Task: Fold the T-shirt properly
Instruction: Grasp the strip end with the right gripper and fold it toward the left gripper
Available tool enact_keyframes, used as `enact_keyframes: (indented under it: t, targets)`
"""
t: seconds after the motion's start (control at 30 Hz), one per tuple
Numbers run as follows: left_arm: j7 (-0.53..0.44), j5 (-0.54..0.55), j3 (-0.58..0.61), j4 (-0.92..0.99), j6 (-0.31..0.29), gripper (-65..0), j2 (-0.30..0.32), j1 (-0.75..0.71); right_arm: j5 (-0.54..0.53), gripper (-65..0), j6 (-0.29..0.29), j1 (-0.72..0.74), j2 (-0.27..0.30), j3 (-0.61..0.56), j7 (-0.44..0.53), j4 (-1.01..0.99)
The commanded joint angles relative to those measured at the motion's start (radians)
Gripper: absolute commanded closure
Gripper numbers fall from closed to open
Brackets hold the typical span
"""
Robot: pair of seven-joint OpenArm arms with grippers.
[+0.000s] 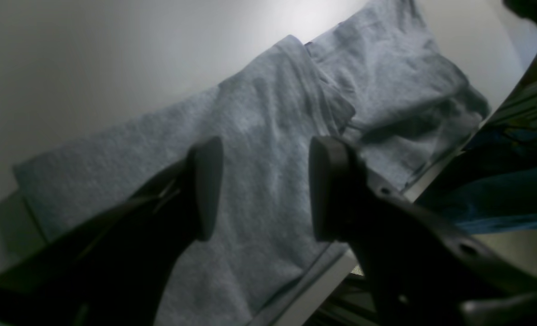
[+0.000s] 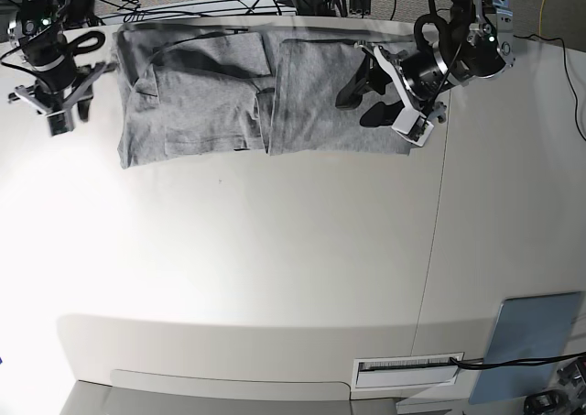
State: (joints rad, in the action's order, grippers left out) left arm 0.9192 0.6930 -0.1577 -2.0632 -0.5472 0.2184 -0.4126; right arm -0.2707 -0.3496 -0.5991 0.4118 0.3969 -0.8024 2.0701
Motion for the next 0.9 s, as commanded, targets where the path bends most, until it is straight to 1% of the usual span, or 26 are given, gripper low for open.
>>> enact_keyframes:
  t: [0.0,0.1,0.17,0.2,0.23,0.3,0.4,0.5,0.67,0.77,0.87]
  targets:
    - [-0.021,0.018,-0.002,-0.019,-0.005,-31.6,0.003,0.002,0.002,-20.9,-0.005,0.000,0.014,0.010,0.025,0.007]
    - [-0.021,0.018,-0.002,-0.019,-0.005,-31.6,0.003,0.002,-0.023,-35.7,-0.003,0.000,0.014,0.010,0.009,0.003]
    - [-0.021,0.018,-0.002,-0.018,-0.005,-31.6,0.003,0.002,-0.101,-42.3,0.025,0.001,0.014,0.010,-0.045,0.003]
    - [-0.021,0.018,-0.002,-0.019,-0.005,-31.6,0.003,0.002,-0.142,-43.5,0.043,0.001,0.014,0.010,-0.083,0.002]
    - [-0.021,0.018,-0.002,-0.019,-0.005,-31.6,0.003,0.002,-0.174,-43.7,0.058,0.002,0.014,0.010,-0.119,0.000]
    - [-0.021,0.019,-0.002,-0.019,-0.004,-31.5,0.003,0.002,-0.217,-43.7,0.062,0.019,0.013,0.010,-0.157,-0.028]
    - [-0.019,0.018,-0.002,-0.019,-0.004,-31.5,0.003,0.002,-0.278,-43.7,0.049,0.061,0.012,0.010,-0.174,-0.125]
    - [-0.018,0.018,-0.002,-0.019,-0.004,-31.5,0.003,-0.003,-0.383,-43.7,-0.005,0.105,0.012,0.010,-0.194,-0.225]
    - [-0.018,0.018,-0.002,-0.018,-0.004,-31.5,0.003,-0.006,-0.539,-43.7,-0.105,0.147,0.011,0.010,-0.208,-0.326]
    - [-0.019,0.018,-0.002,-0.018,-0.004,-31.5,0.003,-0.006,-0.594,-43.7,-0.150,0.151,-0.006,0.010,-0.214,-0.364]
    - [-0.021,0.018,-0.002,-0.018,-0.004,-31.5,0.003,-0.006,-0.608,-43.7,-0.159,0.151,-0.026,0.009,-0.214,-0.392]
